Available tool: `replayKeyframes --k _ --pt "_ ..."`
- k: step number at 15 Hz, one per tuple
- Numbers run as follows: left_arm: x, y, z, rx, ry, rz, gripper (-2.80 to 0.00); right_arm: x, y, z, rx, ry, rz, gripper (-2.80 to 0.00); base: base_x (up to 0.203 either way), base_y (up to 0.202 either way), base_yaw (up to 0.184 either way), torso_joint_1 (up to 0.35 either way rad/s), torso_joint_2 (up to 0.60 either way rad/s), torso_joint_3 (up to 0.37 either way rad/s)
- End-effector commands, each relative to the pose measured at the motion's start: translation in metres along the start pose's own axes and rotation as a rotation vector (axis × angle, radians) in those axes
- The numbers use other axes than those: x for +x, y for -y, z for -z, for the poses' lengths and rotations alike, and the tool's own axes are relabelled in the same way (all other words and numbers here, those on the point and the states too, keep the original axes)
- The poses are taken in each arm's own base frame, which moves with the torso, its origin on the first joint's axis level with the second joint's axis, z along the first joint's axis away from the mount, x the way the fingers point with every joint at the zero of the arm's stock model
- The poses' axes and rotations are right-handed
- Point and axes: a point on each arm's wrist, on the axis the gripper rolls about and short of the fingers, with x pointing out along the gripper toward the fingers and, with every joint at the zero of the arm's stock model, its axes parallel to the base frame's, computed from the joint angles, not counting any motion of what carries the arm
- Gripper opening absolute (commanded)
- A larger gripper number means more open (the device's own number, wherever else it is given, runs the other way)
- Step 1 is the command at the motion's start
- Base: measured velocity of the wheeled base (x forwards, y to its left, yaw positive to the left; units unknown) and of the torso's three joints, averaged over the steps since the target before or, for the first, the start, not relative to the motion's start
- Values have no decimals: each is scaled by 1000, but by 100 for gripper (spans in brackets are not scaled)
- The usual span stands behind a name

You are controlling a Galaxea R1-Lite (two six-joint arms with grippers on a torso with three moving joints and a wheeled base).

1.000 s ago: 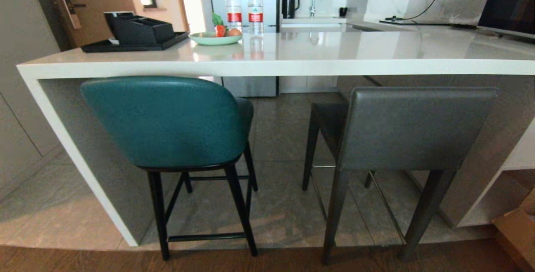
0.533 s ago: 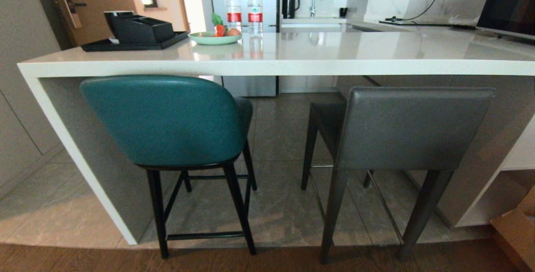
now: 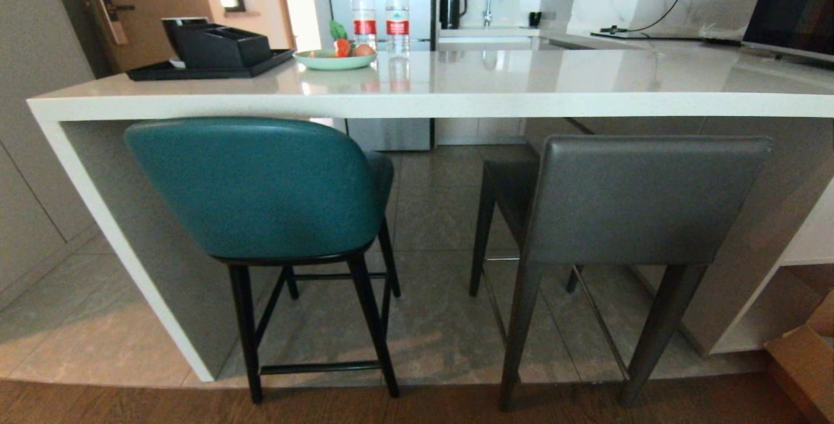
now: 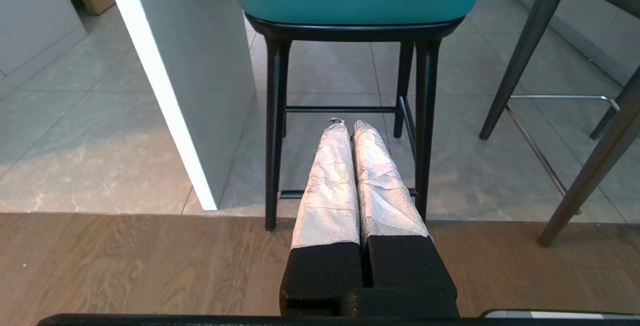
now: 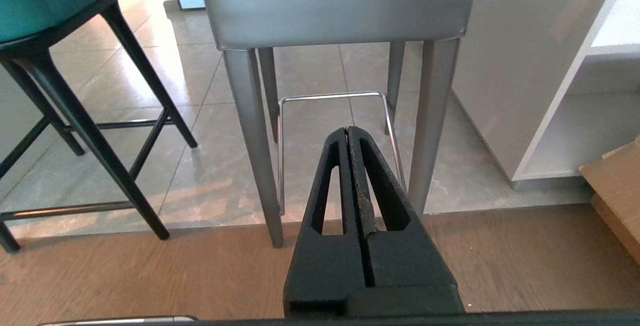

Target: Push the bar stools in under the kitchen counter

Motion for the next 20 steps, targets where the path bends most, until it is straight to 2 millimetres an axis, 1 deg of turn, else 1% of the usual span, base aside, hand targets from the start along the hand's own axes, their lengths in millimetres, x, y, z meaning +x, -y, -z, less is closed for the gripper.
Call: replayKeyframes --k 1,11,16,20 --pt "0 0 0 -2 0 0 -280 0 0 1 0 -4 -1 -280 0 0 0 0 0 0" --pt "0 0 0 -2 2 0 -280 0 0 0 1 -2 -1 -280 0 0 0 0 0 0" --pt "0 0 0 0 -1 0 -280 0 0 0 1 -2 -1 -280 0 0 0 65 -240 -247" --pt "0 0 0 0 -1 0 -280 0 0 0 1 -2 -1 -280 0 0 0 180 -547 -289"
